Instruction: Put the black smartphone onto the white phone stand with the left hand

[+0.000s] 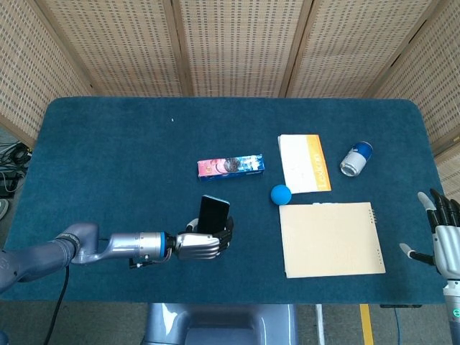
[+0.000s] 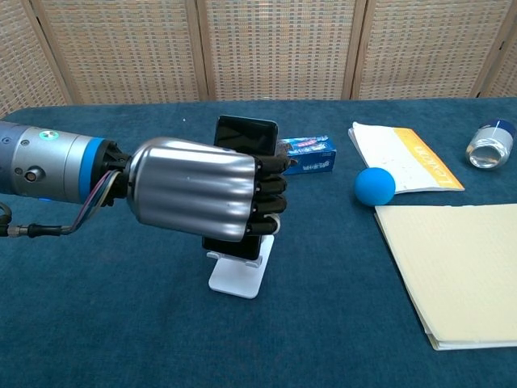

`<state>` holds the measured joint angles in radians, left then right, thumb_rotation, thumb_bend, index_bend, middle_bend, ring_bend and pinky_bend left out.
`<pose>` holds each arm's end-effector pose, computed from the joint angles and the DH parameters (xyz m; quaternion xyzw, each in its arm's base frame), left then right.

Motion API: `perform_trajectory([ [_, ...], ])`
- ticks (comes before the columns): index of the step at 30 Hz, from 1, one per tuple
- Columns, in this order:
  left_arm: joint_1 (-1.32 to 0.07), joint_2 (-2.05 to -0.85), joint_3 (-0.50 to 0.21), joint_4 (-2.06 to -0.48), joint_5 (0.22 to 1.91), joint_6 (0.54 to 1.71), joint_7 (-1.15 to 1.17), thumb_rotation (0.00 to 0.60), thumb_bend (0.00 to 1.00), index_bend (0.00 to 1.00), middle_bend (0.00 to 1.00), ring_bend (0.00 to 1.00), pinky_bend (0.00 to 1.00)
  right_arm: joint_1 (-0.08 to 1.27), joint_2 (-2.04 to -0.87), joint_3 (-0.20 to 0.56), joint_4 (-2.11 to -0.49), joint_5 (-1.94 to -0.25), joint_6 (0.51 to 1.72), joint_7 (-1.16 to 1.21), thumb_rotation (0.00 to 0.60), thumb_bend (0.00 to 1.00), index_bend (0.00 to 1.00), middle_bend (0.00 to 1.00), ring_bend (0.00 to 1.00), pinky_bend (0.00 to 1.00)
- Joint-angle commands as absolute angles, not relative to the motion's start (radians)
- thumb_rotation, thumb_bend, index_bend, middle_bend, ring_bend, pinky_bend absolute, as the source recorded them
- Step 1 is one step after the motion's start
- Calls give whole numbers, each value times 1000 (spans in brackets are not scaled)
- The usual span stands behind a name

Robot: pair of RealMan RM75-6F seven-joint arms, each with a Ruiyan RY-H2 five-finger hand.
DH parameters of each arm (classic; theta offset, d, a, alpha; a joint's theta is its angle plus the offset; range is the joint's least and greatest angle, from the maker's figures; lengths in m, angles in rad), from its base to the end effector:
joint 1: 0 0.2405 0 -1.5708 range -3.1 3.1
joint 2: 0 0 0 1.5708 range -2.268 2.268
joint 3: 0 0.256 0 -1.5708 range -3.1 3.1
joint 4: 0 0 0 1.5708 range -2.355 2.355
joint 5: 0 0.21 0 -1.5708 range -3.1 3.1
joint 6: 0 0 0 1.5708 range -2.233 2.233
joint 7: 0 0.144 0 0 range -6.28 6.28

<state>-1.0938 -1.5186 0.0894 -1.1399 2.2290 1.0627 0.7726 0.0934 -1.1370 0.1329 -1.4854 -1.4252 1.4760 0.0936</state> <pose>-0.0807 0.3163 -0.0376 -0.7833 0.5054 -0.2815 0.2275 -0.3352 -0.2020 0.1831 0.5522 -0.3752 0.4030 0.6260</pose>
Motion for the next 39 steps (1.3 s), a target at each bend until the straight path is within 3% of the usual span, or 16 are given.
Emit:
perform_trajectory([
  [1, -1090, -1522, 91, -1136, 2226, 1063, 779, 600, 0, 495, 418, 467, 295, 94, -1136, 133, -1487, -1426, 1477, 94, 600, 0, 0, 0, 0, 0],
  [5, -1079, -1527, 85, -1137, 2211, 1056, 807, 600, 0, 443, 374, 431, 273, 93, -1135, 133, -1489, -1426, 1478, 96, 600, 0, 0, 0, 0, 0],
  [9, -1065, -1526, 83, -1141, 2203, 1072, 820, 600, 0, 182, 96, 221, 235, 92, -1133, 133, -1490, -1427, 1479, 96, 600, 0, 0, 0, 0, 0],
  [12, -1059, -1523, 84, -1144, 2201, 1079, 825, 600, 0, 14, 0, 75, 166, 92, -1133, 132, -1491, -1428, 1478, 97, 600, 0, 0, 0, 0, 0],
  [23, -1022, -1455, 67, -1211, 2180, 1165, 814, 600, 0, 0, 0, 13, 127, 90, -1126, 126, -1505, -1441, 1483, 99, 600, 0, 0, 0, 0, 0],
  [28, -954, -1418, 23, -1264, 2098, 1274, 765, 600, 0, 0, 0, 0, 35, 89, -1123, 122, -1508, -1446, 1484, 103, 600, 0, 3, 0, 0, 0],
  [34, -734, -1371, -40, -1464, 1823, 1482, 621, 600, 0, 0, 0, 0, 0, 82, -1113, 119, -1518, -1457, 1496, 117, 600, 0, 5, 0, 0, 0],
  [39, -498, -1329, -21, -1690, 1575, 1654, 390, 600, 0, 0, 0, 0, 0, 74, -1104, 115, -1529, -1462, 1507, 127, 600, 0, 5, 0, 0, 0],
])
